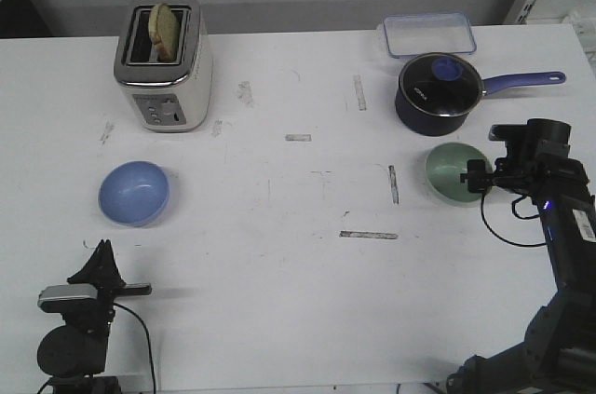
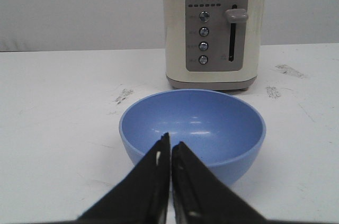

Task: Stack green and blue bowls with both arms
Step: 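Reach the right gripper forward over the pale green bowl and grasp its rim, then carry the green bowl with the right gripper toward the table center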

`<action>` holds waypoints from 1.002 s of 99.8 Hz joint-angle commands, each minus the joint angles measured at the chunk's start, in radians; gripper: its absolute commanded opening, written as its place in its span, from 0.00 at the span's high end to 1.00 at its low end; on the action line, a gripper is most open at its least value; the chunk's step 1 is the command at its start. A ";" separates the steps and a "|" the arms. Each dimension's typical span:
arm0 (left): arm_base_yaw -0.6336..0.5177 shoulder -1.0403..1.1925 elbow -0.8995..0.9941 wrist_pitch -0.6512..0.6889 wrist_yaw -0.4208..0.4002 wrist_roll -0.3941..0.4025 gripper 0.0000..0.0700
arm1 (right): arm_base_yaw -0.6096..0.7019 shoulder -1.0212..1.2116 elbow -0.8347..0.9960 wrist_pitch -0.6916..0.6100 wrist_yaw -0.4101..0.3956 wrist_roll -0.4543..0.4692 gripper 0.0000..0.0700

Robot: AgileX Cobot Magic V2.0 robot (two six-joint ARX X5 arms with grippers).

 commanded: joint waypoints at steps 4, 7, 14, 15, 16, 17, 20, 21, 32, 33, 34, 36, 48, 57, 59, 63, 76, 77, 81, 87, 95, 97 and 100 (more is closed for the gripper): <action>0.000 -0.002 -0.021 0.012 -0.002 -0.002 1.00 | 0.000 0.044 0.016 0.016 -0.003 -0.006 0.37; 0.000 -0.002 -0.021 0.012 -0.002 -0.002 1.00 | 0.000 0.051 0.015 0.021 -0.003 -0.006 0.40; 0.000 -0.002 -0.021 0.013 -0.002 -0.002 1.00 | 0.001 0.061 0.015 0.034 -0.003 -0.006 0.50; 0.000 -0.002 -0.021 0.012 -0.002 -0.002 1.00 | 0.001 0.062 0.015 0.035 -0.003 -0.007 0.51; 0.000 -0.002 -0.021 0.012 -0.002 -0.002 1.00 | 0.001 0.063 0.015 0.037 -0.003 -0.007 0.52; 0.000 -0.002 -0.021 0.012 -0.002 -0.002 1.00 | 0.001 0.063 0.015 0.039 -0.003 -0.007 0.53; 0.000 -0.002 -0.021 0.012 -0.002 -0.002 1.00 | 0.001 0.064 0.015 0.041 -0.003 -0.007 0.55; 0.000 -0.002 -0.021 0.013 -0.002 -0.002 1.00 | 0.001 0.064 0.015 0.042 -0.003 -0.007 0.56; 0.000 -0.002 -0.021 0.012 -0.002 -0.002 1.00 | 0.001 0.064 0.015 0.052 -0.002 -0.007 0.81; 0.000 -0.002 -0.021 0.012 -0.002 -0.002 1.00 | 0.001 0.064 0.015 0.052 -0.002 -0.007 0.84; 0.000 -0.002 -0.021 0.012 -0.002 -0.002 1.00 | 0.001 0.064 0.015 0.051 -0.003 -0.007 0.87; 0.000 -0.002 -0.021 0.012 -0.002 -0.002 1.00 | 0.001 0.064 0.015 0.051 -0.003 -0.007 0.92; 0.000 -0.002 -0.021 0.012 -0.002 -0.002 1.00 | 0.001 0.064 0.015 0.047 -0.003 -0.007 1.00; 0.000 -0.002 -0.021 0.013 -0.002 -0.002 1.00 | 0.001 0.064 0.015 0.051 -0.003 -0.006 1.00; 0.000 -0.002 -0.021 0.012 -0.002 -0.002 1.00 | 0.001 0.064 0.016 0.051 -0.002 -0.006 1.00; 0.000 -0.002 -0.021 0.012 -0.002 -0.002 1.00 | 0.001 0.063 0.016 0.051 -0.002 -0.006 1.00; 0.000 -0.002 -0.021 0.013 -0.002 -0.002 1.00 | 0.001 0.051 0.027 0.034 -0.003 -0.006 1.00; 0.000 -0.002 -0.021 0.013 -0.002 -0.002 1.00 | 0.001 0.049 0.029 0.031 -0.003 -0.005 1.00; 0.000 -0.002 -0.021 0.013 -0.002 -0.002 1.00 | 0.002 0.038 0.038 0.026 -0.004 -0.003 1.00; 0.000 -0.002 -0.021 0.013 -0.002 -0.002 1.00 | 0.008 0.014 0.055 0.023 -0.014 -0.002 1.00; 0.000 -0.002 -0.021 0.013 -0.002 -0.002 1.00 | 0.020 -0.031 0.082 0.017 -0.040 0.006 1.00; 0.000 -0.002 -0.021 0.013 -0.002 -0.002 1.00 | 0.024 -0.043 0.091 0.011 -0.047 0.014 1.00; 0.000 -0.002 -0.021 0.013 -0.002 -0.002 1.00 | 0.032 -0.061 0.108 -0.005 -0.058 0.032 1.00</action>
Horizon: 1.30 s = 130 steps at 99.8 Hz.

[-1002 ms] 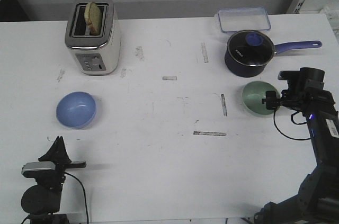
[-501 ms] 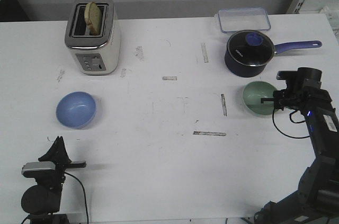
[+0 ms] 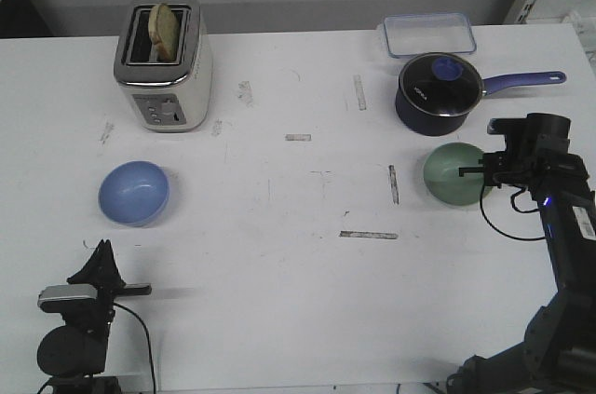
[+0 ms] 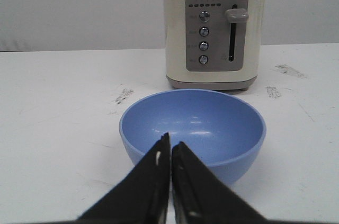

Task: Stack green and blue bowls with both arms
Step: 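Carry the green bowl with the right gripper toward the table center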

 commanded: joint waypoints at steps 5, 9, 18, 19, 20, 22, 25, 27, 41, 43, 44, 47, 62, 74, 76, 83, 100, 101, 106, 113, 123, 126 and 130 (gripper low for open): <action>0.000 -0.002 -0.021 0.013 -0.001 -0.002 1.00 | 0.030 -0.076 0.089 -0.027 -0.046 0.069 1.00; 0.000 -0.002 -0.021 0.013 -0.001 -0.002 1.00 | 0.050 -0.099 0.108 -0.043 -0.061 0.089 1.00; 0.000 -0.002 -0.021 0.012 -0.001 -0.002 1.00 | 0.117 -0.151 0.137 -0.055 -0.100 0.122 1.00; 0.000 -0.002 -0.021 0.012 -0.001 -0.002 1.00 | 0.126 -0.156 0.139 -0.055 -0.105 0.125 1.00; 0.000 -0.002 -0.021 0.012 -0.001 -0.002 1.00 | 0.136 -0.161 0.140 -0.055 -0.108 0.128 1.00; 0.000 -0.002 -0.021 0.012 -0.001 -0.002 1.00 | 0.156 -0.171 0.142 -0.053 -0.116 0.134 1.00; 0.000 -0.002 -0.021 0.012 -0.001 -0.002 1.00 | 0.190 -0.184 0.143 -0.051 -0.129 0.140 1.00; 0.000 -0.002 -0.021 0.012 -0.001 -0.002 1.00 | 0.213 -0.191 0.143 -0.051 -0.135 0.145 1.00; 0.000 -0.002 -0.021 0.012 -0.001 -0.002 1.00 | 0.415 -0.197 0.143 -0.071 -0.138 0.190 1.00; 0.000 -0.002 -0.021 0.012 -0.002 -0.002 1.00 | 0.448 -0.194 0.143 -0.078 -0.138 0.189 1.00; 0.000 -0.002 -0.021 0.012 -0.002 -0.002 1.00 | 0.463 -0.192 0.143 -0.080 -0.138 0.189 1.00; 0.000 -0.002 -0.021 0.012 -0.001 -0.002 1.00 | 0.505 -0.183 0.143 -0.083 -0.138 0.189 1.00; 0.000 -0.002 -0.021 0.012 -0.001 -0.002 1.00 | 0.700 -0.112 0.143 -0.090 -0.135 0.188 1.00; 0.000 -0.002 -0.021 0.012 -0.002 -0.002 1.00 | 0.814 -0.031 0.142 -0.103 -0.126 0.175 1.00; 0.000 -0.002 -0.021 0.012 -0.001 -0.002 1.00 | 0.829 -0.016 0.142 -0.103 -0.126 0.173 1.00; 0.000 -0.002 -0.021 0.012 -0.001 -0.002 1.00 | 0.867 0.033 0.142 -0.104 -0.121 0.170 1.00; 0.000 -0.002 -0.021 0.012 -0.001 -0.002 1.00 | 0.918 0.140 0.142 -0.076 -0.119 0.134 1.00; 0.000 -0.002 -0.021 0.012 -0.001 -0.002 1.00 | 0.919 0.145 0.142 -0.074 -0.119 0.132 1.00; 0.000 -0.002 -0.021 0.012 -0.001 -0.002 1.00 | 0.922 0.165 0.142 -0.066 -0.119 0.125 1.00; 0.000 -0.002 -0.021 0.012 -0.001 -0.002 1.00 | 0.924 0.192 0.142 -0.051 -0.115 0.125 1.00; 0.000 -0.002 -0.021 0.012 -0.002 -0.002 1.00 | 0.923 0.211 0.142 -0.049 -0.092 0.125 1.00; 0.000 -0.002 -0.021 0.012 -0.002 -0.002 1.00 | 0.923 0.212 0.142 -0.050 -0.089 0.124 1.00; 0.000 -0.002 -0.021 0.012 -0.001 -0.002 1.00 | 0.923 0.212 0.142 -0.049 -0.086 0.124 1.00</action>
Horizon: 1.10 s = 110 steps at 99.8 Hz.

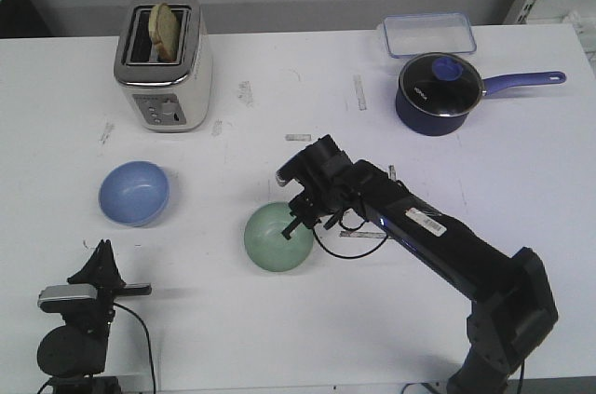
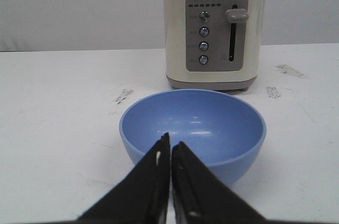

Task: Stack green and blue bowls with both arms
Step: 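Carry the green bowl with the right gripper toward the table center, then set the green bowl down, release, and retract the right gripper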

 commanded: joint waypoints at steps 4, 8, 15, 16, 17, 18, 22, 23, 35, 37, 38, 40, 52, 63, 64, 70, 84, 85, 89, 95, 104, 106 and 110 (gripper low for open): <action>0.000 -0.002 -0.021 0.012 -0.002 -0.002 1.00 | 0.008 0.023 0.015 0.010 0.003 -0.008 1.00; 0.000 -0.002 -0.021 0.012 -0.002 -0.002 1.00 | 0.008 0.023 0.015 0.010 0.004 -0.008 1.00; 0.000 -0.002 -0.021 0.012 -0.002 -0.002 1.00 | 0.008 0.023 0.015 0.007 0.005 -0.008 1.00; 0.000 -0.002 -0.021 0.012 -0.002 -0.002 1.00 | 0.008 0.023 0.015 0.006 0.006 -0.008 1.00; 0.000 -0.002 -0.021 0.012 -0.002 -0.002 1.00 | 0.008 0.023 0.015 0.006 0.008 -0.008 1.00; 0.000 -0.002 -0.021 0.012 -0.002 -0.002 1.00 | 0.008 0.023 0.015 0.006 0.009 -0.008 1.00; 0.000 -0.002 -0.021 0.012 -0.002 -0.002 1.00 | 0.008 0.023 0.015 0.006 0.017 -0.008 1.00; 0.000 -0.002 -0.021 0.012 -0.002 -0.002 1.00 | 0.008 0.023 0.015 0.006 0.018 -0.008 1.00; 0.000 -0.002 -0.021 0.012 -0.002 -0.002 1.00 | 0.008 0.023 0.015 0.005 0.014 -0.011 0.97; 0.000 -0.002 -0.021 0.012 -0.002 -0.002 1.00 | 0.008 0.023 0.015 0.004 0.014 -0.011 0.95; 0.000 -0.002 -0.021 0.012 -0.002 -0.002 1.00 | 0.008 0.023 0.015 0.004 0.014 -0.011 0.94; 0.000 -0.002 -0.021 0.012 -0.002 -0.002 1.00 | 0.008 0.023 0.015 0.003 0.014 -0.011 0.90; 0.000 -0.002 -0.021 0.012 -0.002 -0.002 1.00 | 0.008 0.023 0.016 -0.002 0.014 -0.011 0.56; 0.000 -0.002 -0.021 0.012 -0.002 -0.002 1.00 | 0.007 0.011 0.016 -0.005 0.015 -0.011 0.27; 0.000 -0.002 -0.021 0.012 -0.002 -0.002 1.00 | 0.007 0.010 0.016 -0.005 0.014 -0.011 0.26; 0.000 -0.002 -0.021 0.012 -0.002 -0.002 1.00 | 0.007 -0.004 0.018 -0.004 0.015 -0.018 0.22; 0.000 -0.002 -0.021 0.012 -0.002 -0.002 1.00 | 0.006 -0.065 0.022 0.011 0.016 -0.030 0.22; 0.000 -0.002 -0.021 0.012 -0.002 -0.002 1.00 | 0.005 -0.070 0.024 0.011 0.015 -0.030 0.22; 0.000 -0.002 -0.021 0.013 -0.002 -0.002 1.00 | -0.002 -0.095 0.029 0.012 0.015 -0.030 0.23; 0.000 -0.002 -0.021 0.013 -0.002 -0.002 1.00 | -0.016 -0.131 0.037 0.021 0.016 -0.030 0.25; 0.000 -0.002 -0.021 0.014 -0.002 -0.002 1.00 | -0.045 -0.196 0.038 0.053 0.016 -0.030 0.51; 0.000 -0.002 -0.021 0.015 -0.002 -0.002 1.00 | -0.053 -0.210 0.038 0.059 0.016 -0.030 0.60; 0.000 -0.002 -0.021 0.017 -0.002 -0.002 1.00 | -0.073 -0.239 0.038 0.064 0.017 -0.029 0.81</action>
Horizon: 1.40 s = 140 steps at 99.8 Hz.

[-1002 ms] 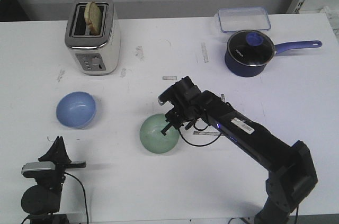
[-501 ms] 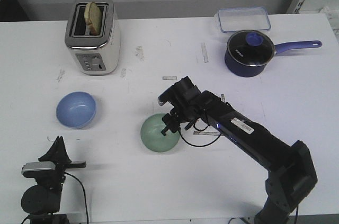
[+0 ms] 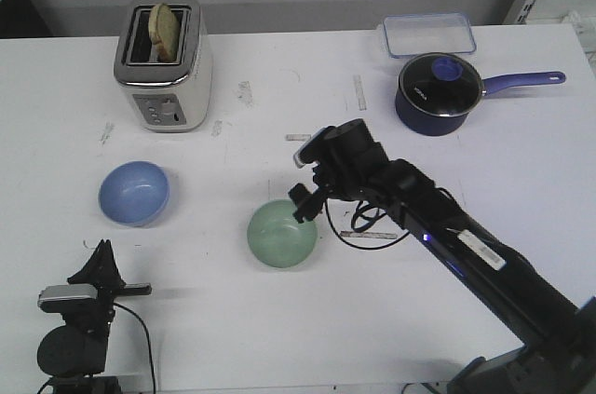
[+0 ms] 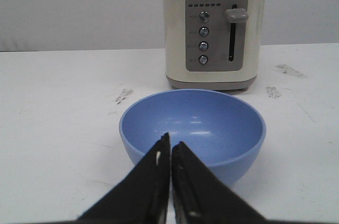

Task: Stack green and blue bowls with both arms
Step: 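Set the green bowl down, release, and retract the right gripper, then reach the left gripper to the light blue bowl and grasp its rim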

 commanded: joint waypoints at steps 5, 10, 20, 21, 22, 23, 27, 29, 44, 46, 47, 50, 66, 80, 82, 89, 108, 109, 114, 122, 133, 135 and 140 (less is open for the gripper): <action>0.000 -0.002 -0.021 0.017 -0.002 -0.002 1.00 | -0.050 -0.061 0.024 0.013 0.004 -0.011 1.00; 0.000 -0.002 -0.021 0.016 -0.002 -0.002 1.00 | -0.083 -0.089 0.024 0.011 0.018 -0.007 1.00; 0.000 -0.002 -0.021 0.016 -0.002 -0.002 1.00 | -0.156 -0.138 0.022 0.003 0.111 0.022 1.00; 0.000 -0.002 -0.021 0.016 -0.002 -0.002 1.00 | -0.164 -0.142 0.021 0.003 0.117 0.021 1.00; 0.000 -0.002 -0.021 0.016 -0.002 -0.002 1.00 | -0.172 -0.146 0.020 0.003 0.125 0.021 1.00; 0.000 -0.002 -0.021 0.016 -0.002 -0.002 1.00 | -0.179 -0.151 0.018 0.002 0.130 0.021 1.00; 0.000 -0.002 -0.021 0.016 -0.002 -0.002 1.00 | -0.212 -0.169 0.010 -0.001 0.149 0.019 1.00; 0.000 -0.002 -0.021 0.016 -0.002 -0.002 1.00 | -0.230 -0.178 0.003 -0.003 0.155 0.019 1.00; 0.000 -0.002 -0.021 0.016 -0.002 -0.002 1.00 | -0.351 -0.265 -0.129 0.023 0.158 0.019 1.00; 0.000 -0.002 -0.021 0.016 -0.002 -0.002 1.00 | -0.366 -0.280 -0.156 0.033 0.158 0.019 1.00; 0.000 -0.002 -0.021 0.016 -0.002 -0.002 1.00 | -0.373 -0.288 -0.170 0.039 0.158 0.019 1.00; 0.000 -0.002 -0.021 0.016 -0.002 -0.002 1.00 | -0.393 -0.314 -0.216 0.060 0.160 0.025 1.00; 0.000 -0.002 -0.021 0.023 -0.002 -0.002 1.00 | -0.473 -0.487 -0.483 0.188 0.193 0.097 1.00; 0.000 -0.002 -0.021 0.025 -0.002 -0.002 1.00 | -0.502 -0.650 -0.682 0.269 0.218 0.112 1.00; 0.000 -0.002 -0.021 0.024 -0.002 -0.003 1.00 | -0.504 -0.673 -0.706 0.277 0.218 0.108 1.00; 0.000 -0.002 -0.021 0.033 -0.002 -0.004 1.00 | -0.504 -0.753 -0.782 0.300 0.217 0.099 1.00; 0.000 -0.002 0.004 0.176 -0.003 -0.006 1.00 | -0.504 -0.929 -0.906 0.327 0.217 0.098 1.00; 0.000 -0.002 0.010 0.179 -0.003 -0.006 1.00 | -0.504 -0.936 -0.909 0.327 0.217 0.097 1.00; 0.000 0.000 0.049 0.174 -0.003 -0.005 1.00 | -0.504 -0.965 -0.919 0.327 0.217 0.096 1.00; 0.000 0.020 0.141 0.129 -0.008 -0.003 1.00 | -0.504 -0.994 -0.925 0.336 0.217 0.094 1.00; 0.001 0.107 0.315 0.036 -0.016 -0.002 1.00 | -0.504 -1.001 -0.925 0.354 0.217 0.093 1.00; 0.001 0.130 0.353 0.014 -0.016 -0.002 1.00 | -0.504 -1.001 -0.925 0.356 0.217 0.093 1.00; 0.001 0.193 0.449 -0.042 -0.016 -0.002 1.00 | -0.504 -0.999 -0.925 0.355 0.217 0.092 1.00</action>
